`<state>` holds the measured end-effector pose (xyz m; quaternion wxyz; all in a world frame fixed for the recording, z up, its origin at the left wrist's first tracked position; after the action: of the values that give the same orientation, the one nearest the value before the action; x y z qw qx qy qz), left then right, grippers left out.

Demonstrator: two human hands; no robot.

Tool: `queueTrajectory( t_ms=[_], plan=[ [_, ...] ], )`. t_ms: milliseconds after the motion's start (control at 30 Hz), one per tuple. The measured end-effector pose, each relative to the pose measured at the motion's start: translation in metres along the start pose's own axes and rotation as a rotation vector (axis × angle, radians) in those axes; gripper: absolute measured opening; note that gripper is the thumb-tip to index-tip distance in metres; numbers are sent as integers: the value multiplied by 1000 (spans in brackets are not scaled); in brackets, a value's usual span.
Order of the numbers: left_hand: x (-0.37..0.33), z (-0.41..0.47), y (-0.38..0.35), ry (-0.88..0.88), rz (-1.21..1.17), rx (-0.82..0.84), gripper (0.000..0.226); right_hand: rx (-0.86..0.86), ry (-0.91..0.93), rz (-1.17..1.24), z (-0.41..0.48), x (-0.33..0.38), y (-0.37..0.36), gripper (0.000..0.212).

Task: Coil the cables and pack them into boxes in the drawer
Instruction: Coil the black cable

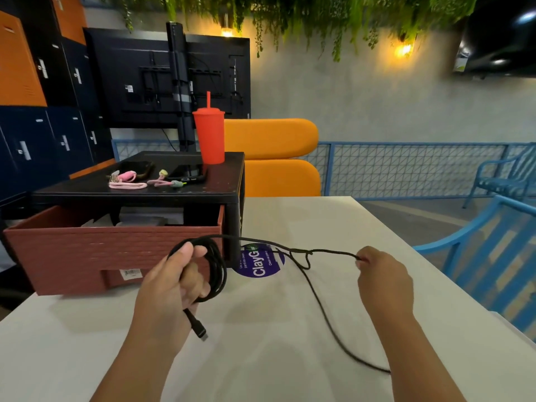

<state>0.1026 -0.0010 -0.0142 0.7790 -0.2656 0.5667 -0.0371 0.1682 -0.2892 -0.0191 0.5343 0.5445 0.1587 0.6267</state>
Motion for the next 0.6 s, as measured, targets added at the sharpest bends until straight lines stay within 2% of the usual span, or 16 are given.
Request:
queueTrajectory(
  t_ms=[167,300,500,600],
  plan=[
    [1,-2,-3,0,17,4,29,-104,42,159,0,2,2,16],
    [2,-4,-7,6,17,27,29,-119,160,181,-3,8,2,28],
    [3,-5,-10,17,-2,62,29,-211,501,256,-15,27,-6,40],
    [6,-7,-13,26,20,82,30,-258,608,314,-22,36,-4,45]
  ],
)
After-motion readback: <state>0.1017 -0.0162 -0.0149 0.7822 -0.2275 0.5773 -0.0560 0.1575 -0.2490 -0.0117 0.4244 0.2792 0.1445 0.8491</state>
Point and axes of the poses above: each hand's wrist, its own z-axis towards the middle knuckle, its own y-axis out of the back of the hand, x = y × z, the point moved 5 cm from there along z, towards the middle knuckle, and after that the axes turned 4 degrees about -y, right-handed, at the moved point
